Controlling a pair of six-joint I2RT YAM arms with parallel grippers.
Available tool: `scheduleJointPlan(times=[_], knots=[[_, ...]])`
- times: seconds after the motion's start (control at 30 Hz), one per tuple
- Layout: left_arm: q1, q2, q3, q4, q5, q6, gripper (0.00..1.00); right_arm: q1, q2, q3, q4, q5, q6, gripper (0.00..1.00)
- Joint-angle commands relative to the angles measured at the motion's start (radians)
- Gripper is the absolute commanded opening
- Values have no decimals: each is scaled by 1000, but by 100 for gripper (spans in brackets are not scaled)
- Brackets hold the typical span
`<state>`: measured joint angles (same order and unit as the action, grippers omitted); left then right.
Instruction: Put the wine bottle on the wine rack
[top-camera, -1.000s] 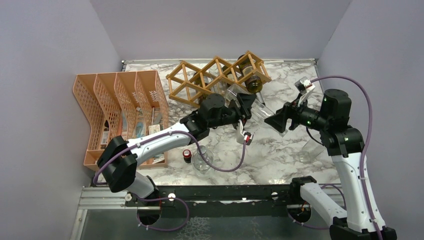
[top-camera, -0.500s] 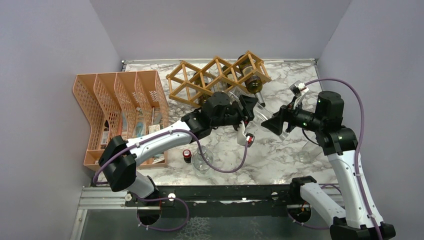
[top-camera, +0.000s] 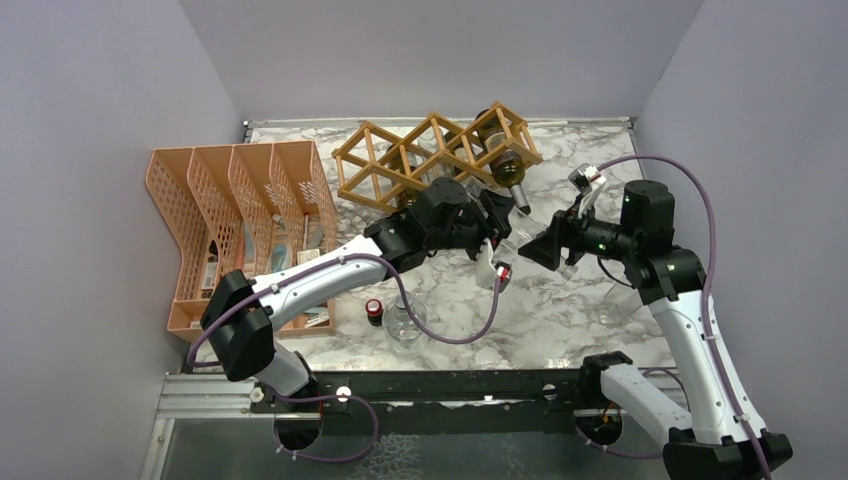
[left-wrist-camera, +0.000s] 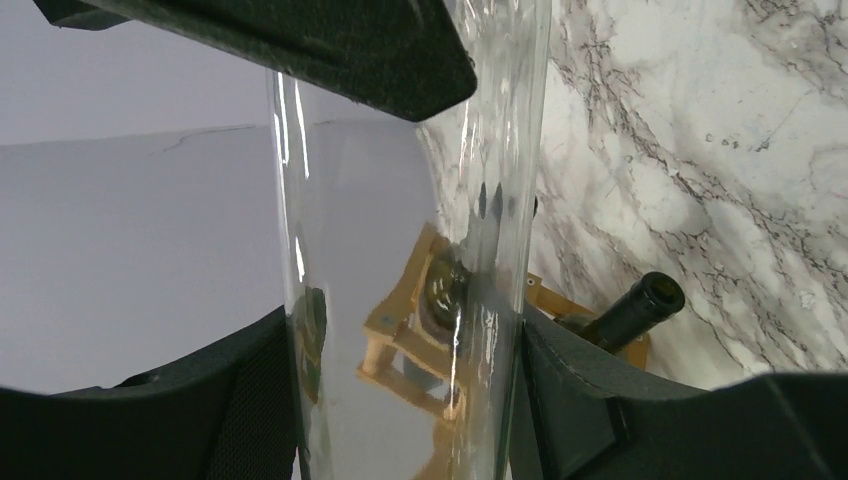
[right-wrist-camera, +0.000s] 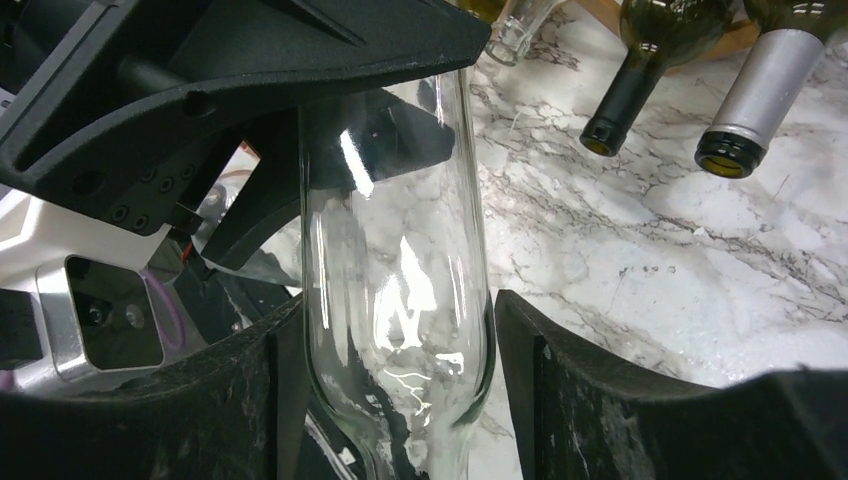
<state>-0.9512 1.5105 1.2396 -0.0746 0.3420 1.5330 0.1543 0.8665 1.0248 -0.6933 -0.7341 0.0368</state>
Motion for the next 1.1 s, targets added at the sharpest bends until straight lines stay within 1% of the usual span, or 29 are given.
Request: scheduleJointPlan(times=[0.0,0.17,0.27,0.33,0.37,0.4,0.5,0.53,0.6,0.63,0.67,0.7,0.73,0.8,0.93,1.07], knots=[[-8,-4,78,6,55,-36,0,8,15,-11,35,-26,1,67],[-8,0,90,-6,49,-33,0,14,12,-15,38,-36,-4,77],[-8,3,102,-17,51,-37,0,16,16,-20,37,-42,-6,78],[-7,1,106,-20,56,-42,0,15,17,-18,38,-35,-6,73],[-8,2,106,-20,57,-43,0,16,17,-16,40,-29,-6,68],[-8,1,106,-21,57,-47,0,16,16,-13,41,-26,-4,63],[-8,-1,105,-21,53,-55,0,17,18,-3,47,-15,3,42],[-8,-4,102,-16,48,-59,8,16,20,1,48,-7,8,34],[-8,-13,78,22,31,-80,46,16,20,9,57,13,24,21],[-8,-22,62,47,19,-94,62,16,20,14,61,23,33,15],[-8,-27,49,72,6,-109,74,16,18,18,66,33,38,11],[-8,-31,40,94,-6,-122,90,17,16,22,74,44,49,8],[-8,-35,32,107,-17,-131,98,17,13,24,84,56,66,5],[-8,-43,23,119,-30,-140,99,17,6,25,109,83,92,1],[-8,-66,19,119,-48,-170,99,17,0,12,161,120,133,1],[-8,-101,17,126,-81,-242,99,17,15,2,204,158,163,1]])
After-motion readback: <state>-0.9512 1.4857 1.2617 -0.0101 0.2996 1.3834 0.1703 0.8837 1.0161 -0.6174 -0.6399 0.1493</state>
